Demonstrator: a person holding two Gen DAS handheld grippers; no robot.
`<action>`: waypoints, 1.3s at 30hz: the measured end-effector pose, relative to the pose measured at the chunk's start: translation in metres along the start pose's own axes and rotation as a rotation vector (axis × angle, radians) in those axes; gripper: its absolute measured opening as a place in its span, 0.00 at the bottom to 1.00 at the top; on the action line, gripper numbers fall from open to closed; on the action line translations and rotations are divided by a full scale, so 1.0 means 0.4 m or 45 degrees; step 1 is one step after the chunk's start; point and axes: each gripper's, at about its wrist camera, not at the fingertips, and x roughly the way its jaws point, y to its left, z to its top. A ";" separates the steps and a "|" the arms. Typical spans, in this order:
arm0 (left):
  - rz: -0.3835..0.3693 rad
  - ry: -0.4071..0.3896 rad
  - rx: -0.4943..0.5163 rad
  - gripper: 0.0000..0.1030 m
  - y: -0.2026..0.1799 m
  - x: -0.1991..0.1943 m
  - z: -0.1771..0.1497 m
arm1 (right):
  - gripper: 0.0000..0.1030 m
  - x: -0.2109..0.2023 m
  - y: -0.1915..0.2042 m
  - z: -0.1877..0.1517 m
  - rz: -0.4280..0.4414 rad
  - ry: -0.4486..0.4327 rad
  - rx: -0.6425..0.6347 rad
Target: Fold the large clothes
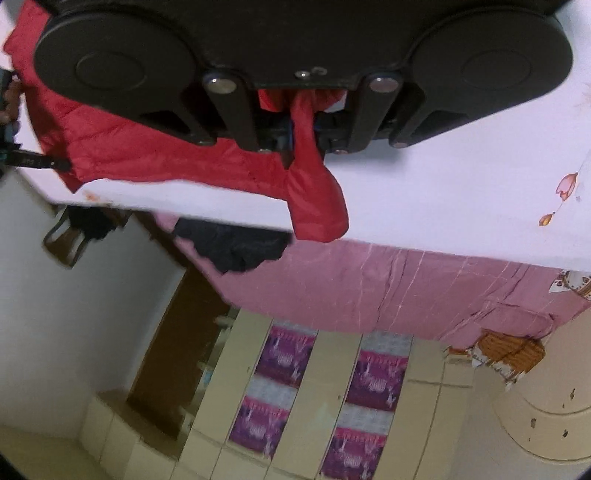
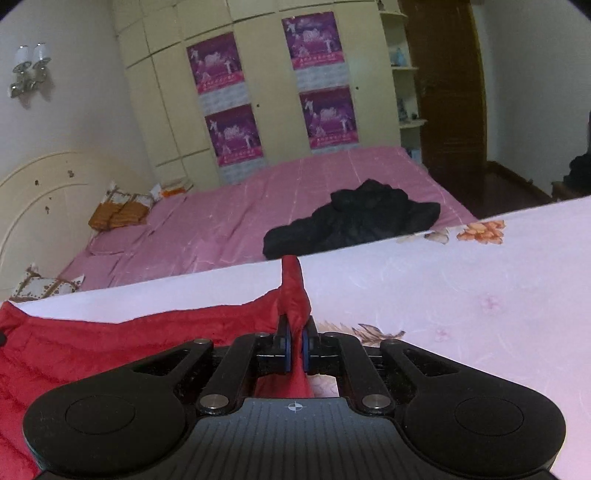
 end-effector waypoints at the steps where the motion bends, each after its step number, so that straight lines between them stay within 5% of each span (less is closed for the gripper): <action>1: 0.014 0.066 -0.004 0.09 0.002 0.033 -0.003 | 0.05 0.024 -0.010 0.000 -0.039 0.068 -0.005; 4: 0.086 0.232 0.019 0.15 0.003 0.126 -0.036 | 0.05 0.084 -0.020 -0.040 -0.097 0.232 0.003; 8: 0.084 0.195 -0.051 0.23 0.023 0.111 -0.049 | 0.06 0.075 -0.003 -0.036 -0.122 0.231 -0.005; 9: 0.106 0.177 -0.048 0.39 0.024 0.098 -0.046 | 0.12 0.065 0.000 -0.029 -0.131 0.223 -0.002; 10: 0.158 0.147 -0.031 0.67 0.020 0.078 -0.045 | 0.26 0.053 0.003 -0.025 -0.159 0.209 -0.012; 11: 0.240 0.085 -0.003 0.78 0.015 0.039 -0.047 | 0.72 0.027 0.008 -0.024 -0.198 0.166 -0.033; 12: 0.275 0.025 0.021 0.81 0.009 0.002 -0.050 | 0.87 -0.019 0.017 -0.027 -0.197 0.065 -0.055; 14: 0.220 -0.026 0.039 0.68 -0.012 -0.083 -0.060 | 0.87 -0.094 0.036 -0.038 -0.087 -0.004 -0.062; 17: 0.071 -0.062 0.078 0.61 -0.092 -0.177 -0.106 | 0.65 -0.167 0.113 -0.082 0.069 0.000 -0.155; 20: 0.012 -0.068 0.195 0.62 -0.200 -0.203 -0.171 | 0.65 -0.190 0.205 -0.143 0.184 0.022 -0.268; 22: -0.023 0.001 0.215 0.61 -0.236 -0.171 -0.215 | 0.65 -0.166 0.243 -0.182 0.161 0.073 -0.325; 24: 0.045 0.056 0.269 0.61 -0.240 -0.128 -0.258 | 0.65 -0.121 0.254 -0.218 0.062 0.115 -0.388; 30: 0.206 -0.024 0.166 0.62 -0.182 -0.187 -0.267 | 0.65 -0.137 0.176 -0.213 -0.151 0.060 -0.213; 32: 0.324 -0.055 0.143 0.75 -0.172 -0.243 -0.271 | 0.65 -0.205 0.123 -0.219 -0.188 0.020 -0.087; 33: 0.380 -0.092 0.127 0.91 -0.164 -0.283 -0.278 | 0.75 -0.243 0.091 -0.223 -0.216 -0.001 -0.018; 35: 0.349 -0.124 -0.006 0.91 -0.134 -0.359 -0.293 | 1.00 -0.326 0.017 -0.246 -0.210 -0.025 0.169; 39: 0.074 -0.032 -0.559 0.80 -0.047 -0.431 -0.380 | 1.00 -0.462 -0.092 -0.349 -0.033 -0.013 0.609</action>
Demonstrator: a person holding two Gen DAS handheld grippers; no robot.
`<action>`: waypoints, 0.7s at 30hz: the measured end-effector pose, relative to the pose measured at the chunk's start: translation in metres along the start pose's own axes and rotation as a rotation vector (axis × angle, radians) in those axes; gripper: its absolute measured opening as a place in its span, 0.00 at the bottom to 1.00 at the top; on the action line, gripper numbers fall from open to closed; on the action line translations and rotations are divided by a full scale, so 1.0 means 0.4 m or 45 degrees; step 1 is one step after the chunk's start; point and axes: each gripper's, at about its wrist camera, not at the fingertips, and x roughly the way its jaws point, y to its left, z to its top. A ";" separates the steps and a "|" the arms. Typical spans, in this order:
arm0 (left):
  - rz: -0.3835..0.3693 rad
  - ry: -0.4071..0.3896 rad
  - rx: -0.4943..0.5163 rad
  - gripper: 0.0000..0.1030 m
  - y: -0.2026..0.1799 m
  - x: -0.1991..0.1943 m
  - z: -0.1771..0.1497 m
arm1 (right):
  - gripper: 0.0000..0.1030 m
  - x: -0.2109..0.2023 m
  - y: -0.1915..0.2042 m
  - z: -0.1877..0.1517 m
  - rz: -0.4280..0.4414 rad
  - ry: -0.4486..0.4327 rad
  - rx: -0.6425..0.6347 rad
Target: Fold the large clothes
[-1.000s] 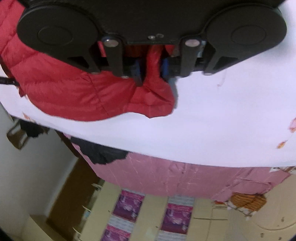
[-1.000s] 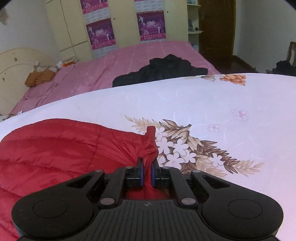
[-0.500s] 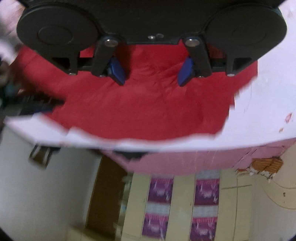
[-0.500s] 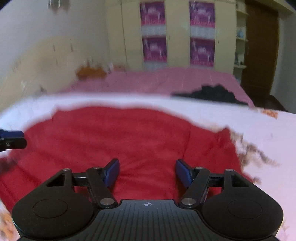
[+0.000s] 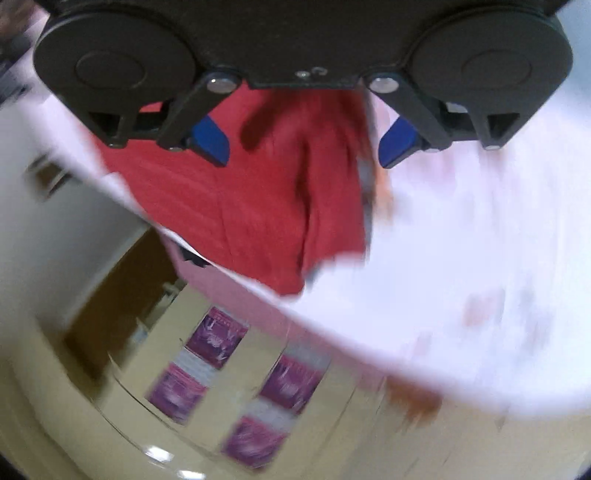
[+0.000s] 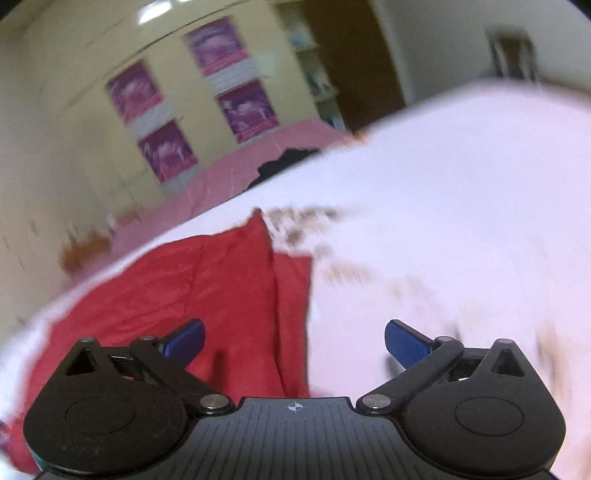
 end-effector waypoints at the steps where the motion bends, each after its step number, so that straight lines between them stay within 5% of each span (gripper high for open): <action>1: -0.032 0.037 -0.103 0.76 0.015 0.004 -0.012 | 0.99 -0.019 -0.029 -0.018 0.039 0.017 0.115; 3: -0.063 0.041 -0.197 0.75 0.020 0.020 -0.026 | 0.89 -0.035 -0.063 -0.041 0.114 0.079 0.294; 5: -0.069 0.019 -0.234 0.75 0.014 0.038 -0.018 | 0.89 -0.029 -0.053 -0.058 0.160 0.111 0.374; 9: -0.087 0.034 -0.278 0.74 0.008 0.119 0.001 | 0.89 0.036 -0.019 -0.025 0.201 0.137 0.364; 13: -0.064 0.017 -0.260 0.54 -0.001 0.187 0.018 | 0.88 0.110 0.031 -0.002 0.160 0.103 0.238; 14: -0.042 0.016 -0.231 0.49 -0.009 0.196 0.021 | 0.84 0.112 0.033 -0.012 0.144 0.095 0.202; 15: -0.030 0.022 -0.201 0.40 -0.017 0.203 0.018 | 0.55 0.126 0.040 -0.015 0.124 0.110 0.176; 17: -0.041 0.032 -0.142 0.28 -0.029 0.199 0.007 | 0.32 0.147 0.035 -0.014 0.167 0.154 0.204; 21: -0.056 0.011 -0.108 0.18 -0.052 0.147 -0.002 | 0.17 0.106 0.034 -0.007 0.188 0.115 0.144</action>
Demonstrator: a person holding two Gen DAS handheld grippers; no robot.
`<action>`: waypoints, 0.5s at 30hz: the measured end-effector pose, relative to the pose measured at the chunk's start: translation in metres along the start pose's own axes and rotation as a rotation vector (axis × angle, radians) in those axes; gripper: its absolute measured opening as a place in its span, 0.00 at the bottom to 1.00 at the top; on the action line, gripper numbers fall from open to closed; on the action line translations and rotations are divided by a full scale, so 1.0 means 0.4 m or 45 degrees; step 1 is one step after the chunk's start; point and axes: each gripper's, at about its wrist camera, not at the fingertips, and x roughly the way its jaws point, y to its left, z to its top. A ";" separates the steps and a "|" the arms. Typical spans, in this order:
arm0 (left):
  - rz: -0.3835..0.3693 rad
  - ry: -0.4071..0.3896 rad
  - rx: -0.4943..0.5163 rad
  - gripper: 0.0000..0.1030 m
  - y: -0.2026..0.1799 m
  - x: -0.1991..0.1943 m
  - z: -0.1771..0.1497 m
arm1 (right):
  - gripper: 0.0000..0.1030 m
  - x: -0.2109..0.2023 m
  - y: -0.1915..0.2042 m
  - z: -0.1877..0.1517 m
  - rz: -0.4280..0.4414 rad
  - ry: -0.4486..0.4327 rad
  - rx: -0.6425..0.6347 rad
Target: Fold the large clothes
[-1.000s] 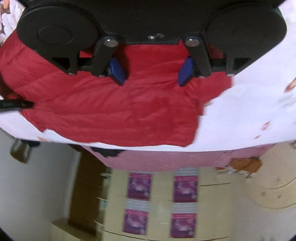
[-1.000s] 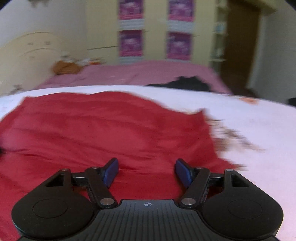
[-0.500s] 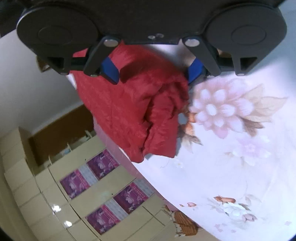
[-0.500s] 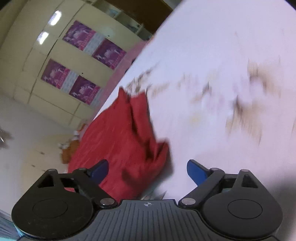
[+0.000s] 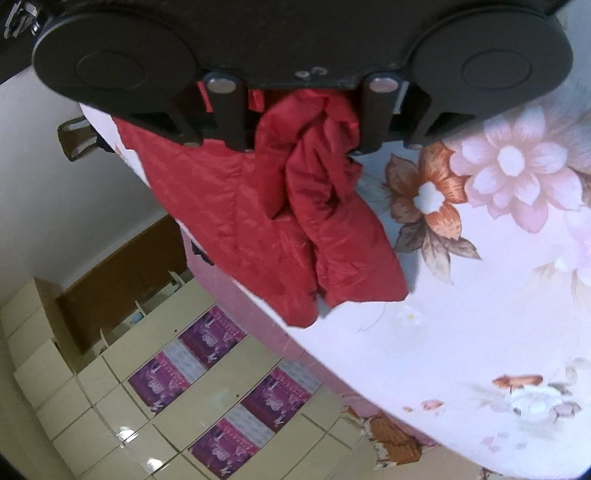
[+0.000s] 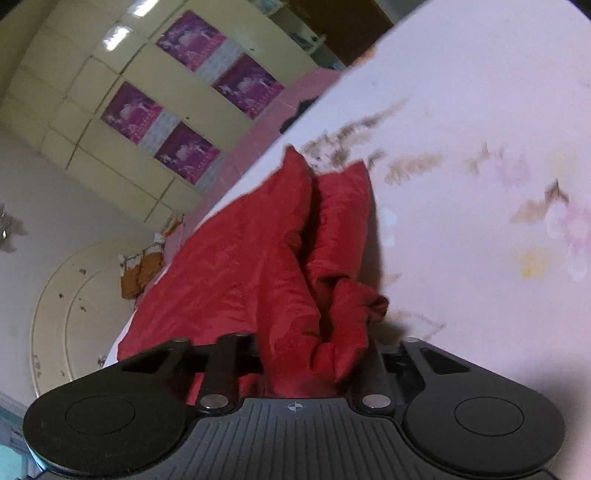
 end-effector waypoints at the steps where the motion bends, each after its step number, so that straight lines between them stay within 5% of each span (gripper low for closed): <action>1: -0.007 -0.002 0.001 0.18 -0.003 -0.013 -0.005 | 0.16 -0.015 0.004 0.000 0.006 -0.009 -0.022; 15: 0.006 0.039 -0.055 0.18 -0.040 -0.250 -0.270 | 0.16 -0.294 -0.090 -0.075 -0.007 0.063 -0.148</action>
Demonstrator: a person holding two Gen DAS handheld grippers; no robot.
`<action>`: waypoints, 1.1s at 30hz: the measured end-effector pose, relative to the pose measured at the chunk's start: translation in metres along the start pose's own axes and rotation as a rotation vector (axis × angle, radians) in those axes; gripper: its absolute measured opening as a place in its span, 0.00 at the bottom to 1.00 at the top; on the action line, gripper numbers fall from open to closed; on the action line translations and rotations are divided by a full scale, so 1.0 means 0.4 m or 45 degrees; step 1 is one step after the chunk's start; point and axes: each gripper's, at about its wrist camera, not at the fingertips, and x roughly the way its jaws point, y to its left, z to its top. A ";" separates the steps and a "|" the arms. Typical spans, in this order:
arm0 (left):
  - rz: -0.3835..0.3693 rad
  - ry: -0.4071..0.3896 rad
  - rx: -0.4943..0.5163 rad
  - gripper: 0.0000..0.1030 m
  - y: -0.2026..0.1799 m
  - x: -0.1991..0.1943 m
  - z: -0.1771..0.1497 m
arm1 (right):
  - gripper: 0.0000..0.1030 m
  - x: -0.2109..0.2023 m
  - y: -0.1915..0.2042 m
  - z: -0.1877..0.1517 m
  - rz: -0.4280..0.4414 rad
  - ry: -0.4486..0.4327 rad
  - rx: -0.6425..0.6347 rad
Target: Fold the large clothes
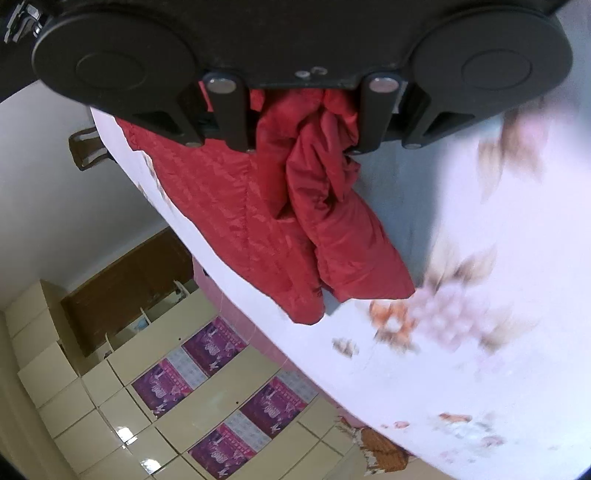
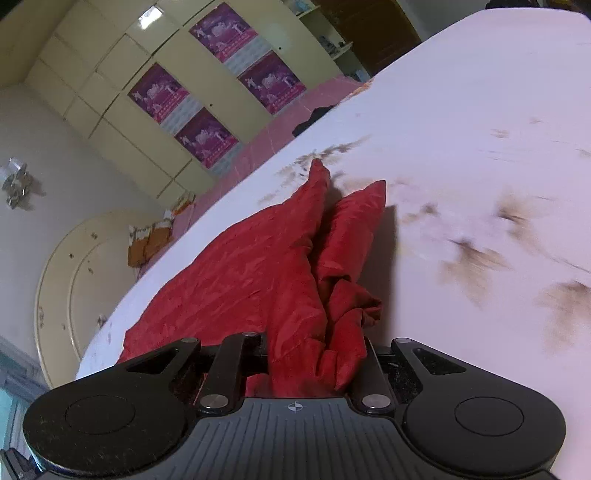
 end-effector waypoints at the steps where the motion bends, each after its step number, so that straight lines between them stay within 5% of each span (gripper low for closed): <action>1: 0.002 0.001 -0.002 0.18 -0.001 -0.016 -0.018 | 0.16 -0.021 -0.010 -0.013 -0.003 0.008 0.000; 14: 0.049 -0.016 -0.004 0.18 -0.005 -0.162 -0.185 | 0.16 -0.183 -0.082 -0.086 0.022 0.062 -0.043; 33: 0.129 -0.050 0.007 0.25 0.009 -0.166 -0.256 | 0.16 -0.121 -0.162 -0.101 0.039 0.154 -0.021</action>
